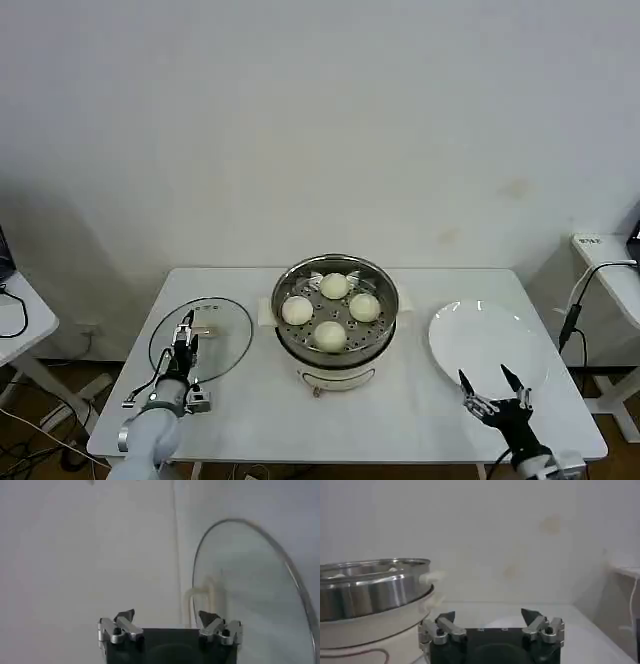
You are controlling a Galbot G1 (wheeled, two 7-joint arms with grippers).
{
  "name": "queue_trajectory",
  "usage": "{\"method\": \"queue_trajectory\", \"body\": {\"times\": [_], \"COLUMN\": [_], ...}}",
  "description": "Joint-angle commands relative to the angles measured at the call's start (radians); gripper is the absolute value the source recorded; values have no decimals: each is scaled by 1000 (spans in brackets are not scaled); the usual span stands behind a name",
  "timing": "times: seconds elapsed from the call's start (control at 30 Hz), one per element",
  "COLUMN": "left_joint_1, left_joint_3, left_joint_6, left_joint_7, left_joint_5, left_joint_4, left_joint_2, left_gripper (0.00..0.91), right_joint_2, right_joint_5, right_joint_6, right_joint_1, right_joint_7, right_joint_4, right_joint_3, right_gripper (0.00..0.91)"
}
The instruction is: Take steamed baozi put them in steamer then cover it.
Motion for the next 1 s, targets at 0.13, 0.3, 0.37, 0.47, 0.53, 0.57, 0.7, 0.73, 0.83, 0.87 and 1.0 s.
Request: {"method": "queue_trajectory", "body": {"times": [0.13, 0.3, 0.37, 0.47, 0.53, 0.57, 0.7, 0.73, 0.83, 0.87, 1.0], "left_joint_1": [-62, -87, -95, -107, -113, -116, -131, -136, -143, -147, -159], "left_joint_3": [8, 17, 20, 26, 27, 29, 29, 29, 29, 29, 29], "left_joint_6": [7, 10, 15, 18, 19, 20, 24, 24, 26, 27, 29], "left_joint_7": [-4, -7, -6, -4, -2, -1, -2, -2, -4, -6, -19], "left_joint_5": [22, 22, 22, 22, 22, 22, 23, 23, 23, 23, 21], "left_joint_4": [88, 116, 122, 123, 122, 124, 135, 139, 148, 151, 166], "left_joint_2": [-3, -4, -7, -10, -12, -12, -15, -17, -18, -19, -27], "left_gripper": [907, 907, 907, 907, 907, 907, 907, 907, 907, 907, 907], "right_joint_2": [9, 11, 12, 14, 15, 15, 16, 17, 18, 19, 20], "right_joint_5": [-24, -29, -30, -33, -33, -33, -34, -35, -37, -38, -42], "right_joint_6": [9, 14, 16, 19, 20, 21, 21, 22, 23, 24, 28], "right_joint_1": [-1, -8, -10, -11, -10, -10, -8, -8, -8, -9, -10], "right_joint_7": [0, 0, 0, 0, -1, -1, -1, -1, -1, -1, -1], "right_joint_4": [-8, -16, -17, -18, -20, -20, -21, -21, -21, -22, -23], "right_joint_3": [-6, -5, -4, -4, -4, -3, -4, -4, -4, -4, -4], "right_gripper": [907, 907, 907, 907, 907, 907, 907, 907, 907, 907, 907]}}
